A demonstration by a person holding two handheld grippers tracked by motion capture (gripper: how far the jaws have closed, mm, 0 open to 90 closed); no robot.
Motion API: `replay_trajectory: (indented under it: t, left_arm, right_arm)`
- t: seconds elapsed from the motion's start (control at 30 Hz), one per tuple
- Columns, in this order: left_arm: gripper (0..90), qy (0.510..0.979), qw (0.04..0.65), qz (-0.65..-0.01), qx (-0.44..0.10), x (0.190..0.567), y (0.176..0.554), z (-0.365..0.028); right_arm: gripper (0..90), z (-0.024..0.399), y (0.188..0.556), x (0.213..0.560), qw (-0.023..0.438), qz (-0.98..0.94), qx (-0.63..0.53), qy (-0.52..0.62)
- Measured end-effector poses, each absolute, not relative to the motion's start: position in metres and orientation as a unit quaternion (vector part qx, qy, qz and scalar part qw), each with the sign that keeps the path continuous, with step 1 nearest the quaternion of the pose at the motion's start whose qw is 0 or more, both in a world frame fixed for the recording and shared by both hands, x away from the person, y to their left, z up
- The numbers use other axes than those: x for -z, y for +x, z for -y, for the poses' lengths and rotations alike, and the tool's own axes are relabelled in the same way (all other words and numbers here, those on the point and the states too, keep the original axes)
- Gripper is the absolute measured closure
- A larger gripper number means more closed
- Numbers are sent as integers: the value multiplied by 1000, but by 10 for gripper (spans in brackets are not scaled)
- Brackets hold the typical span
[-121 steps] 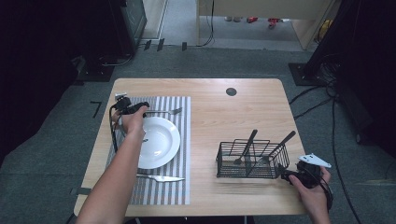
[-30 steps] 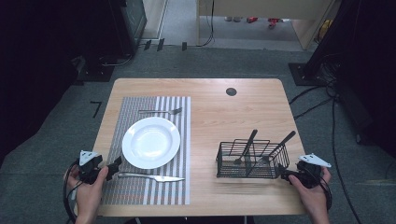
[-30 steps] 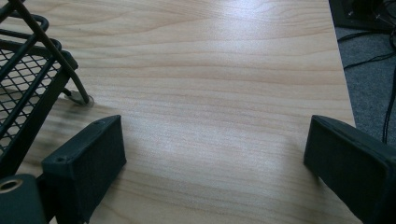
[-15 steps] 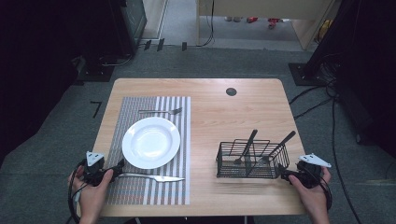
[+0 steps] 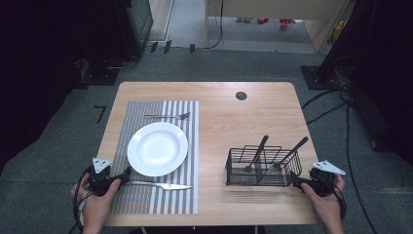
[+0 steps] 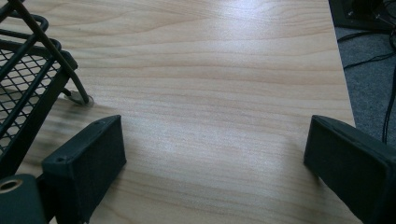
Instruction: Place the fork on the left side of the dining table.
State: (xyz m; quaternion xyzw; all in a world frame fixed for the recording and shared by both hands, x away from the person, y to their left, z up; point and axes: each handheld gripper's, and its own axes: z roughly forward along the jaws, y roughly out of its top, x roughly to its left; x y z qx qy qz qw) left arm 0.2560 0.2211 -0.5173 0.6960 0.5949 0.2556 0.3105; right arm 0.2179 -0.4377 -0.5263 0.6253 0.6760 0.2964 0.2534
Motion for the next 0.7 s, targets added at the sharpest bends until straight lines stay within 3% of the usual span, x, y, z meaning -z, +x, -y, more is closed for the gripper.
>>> replay_trajectory:
  t: [0.7]
  left_arm:
    - [155,693,306,-600,-257,518,257,-221]
  right_arm:
    - [50,438,218,526,253,-676,-296,625]
